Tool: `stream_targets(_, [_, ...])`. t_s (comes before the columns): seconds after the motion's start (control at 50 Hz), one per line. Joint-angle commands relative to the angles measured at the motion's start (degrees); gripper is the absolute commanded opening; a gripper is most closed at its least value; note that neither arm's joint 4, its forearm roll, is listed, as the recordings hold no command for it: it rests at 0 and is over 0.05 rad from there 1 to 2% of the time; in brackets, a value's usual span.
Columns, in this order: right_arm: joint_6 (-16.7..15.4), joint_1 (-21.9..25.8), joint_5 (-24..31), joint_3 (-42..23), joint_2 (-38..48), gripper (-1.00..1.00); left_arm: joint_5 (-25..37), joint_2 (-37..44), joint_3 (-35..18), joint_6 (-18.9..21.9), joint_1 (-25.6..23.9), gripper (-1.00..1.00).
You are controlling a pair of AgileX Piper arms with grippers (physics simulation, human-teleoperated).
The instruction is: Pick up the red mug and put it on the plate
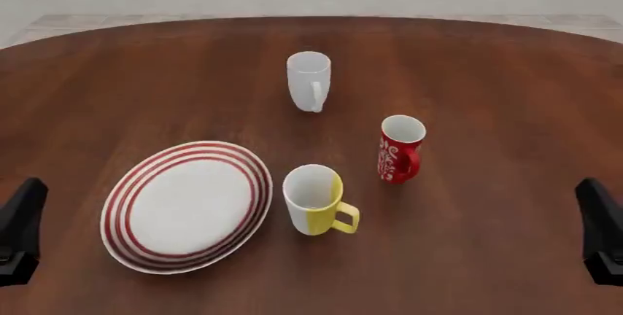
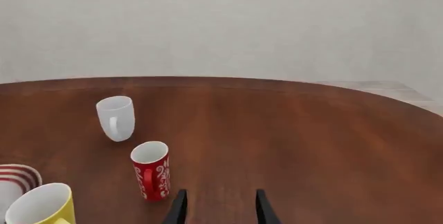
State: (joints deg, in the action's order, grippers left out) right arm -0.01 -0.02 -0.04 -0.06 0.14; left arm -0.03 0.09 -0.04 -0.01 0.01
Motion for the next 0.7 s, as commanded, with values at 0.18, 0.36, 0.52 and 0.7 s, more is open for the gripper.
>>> stream_targets(0.18, [-0.8, -0.2, 0.3, -0.1, 0.3, 1.0, -0.2, 0.3, 0.0, -0.6, 0.2, 1.0])
stream_targets(0.36, [-1.8, -0.7, 0.5, -0.7, 0.6, 1.0, -0.1, 0.3, -0.1, -0.8, 0.3, 1.0])
stream_targets(0.52, [-2.2, -1.3, 1.0, -5.8, 5.9, 1.0, -0.2, 0.2, -0.1, -0.2, 0.1, 1.0])
stream_targets(0.7, [-5.2, -0.9, 3.8, -14.4, 11.0, 1.0, -0.2, 0.2, 0.0, 0.0, 0.0, 1.0])
